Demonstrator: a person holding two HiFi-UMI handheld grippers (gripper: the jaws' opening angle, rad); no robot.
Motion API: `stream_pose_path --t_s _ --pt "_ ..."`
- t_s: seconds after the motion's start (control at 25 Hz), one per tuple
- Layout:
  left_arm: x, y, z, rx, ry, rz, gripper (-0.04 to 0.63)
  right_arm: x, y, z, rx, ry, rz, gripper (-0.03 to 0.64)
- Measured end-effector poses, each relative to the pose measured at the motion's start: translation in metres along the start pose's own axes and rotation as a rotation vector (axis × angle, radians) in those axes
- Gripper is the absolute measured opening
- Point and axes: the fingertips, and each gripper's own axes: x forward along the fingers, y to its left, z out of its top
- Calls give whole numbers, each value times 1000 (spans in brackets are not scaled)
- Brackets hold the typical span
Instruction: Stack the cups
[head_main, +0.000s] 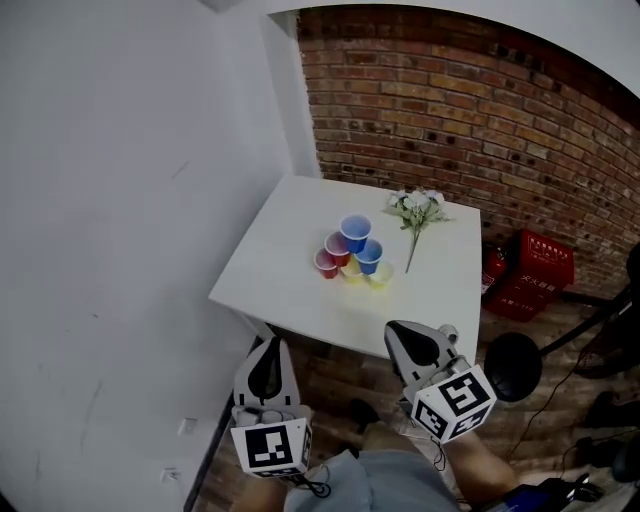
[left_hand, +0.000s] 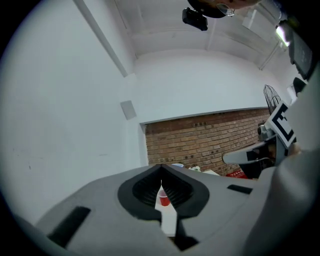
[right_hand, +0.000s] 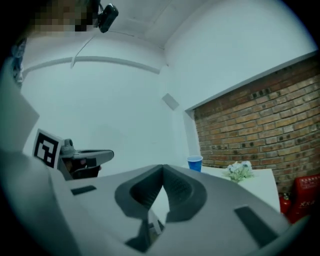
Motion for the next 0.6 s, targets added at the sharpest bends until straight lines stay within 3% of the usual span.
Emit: stream_pose_path --t_s 0.28,0.6 --pt "-3 -25 14 29 -26 -45 9 -19 5 11 -145 -43 -88 6" --pt "0 -38 27 14 -27 -53 9 -25 9 13 -199 -59 -111 5"
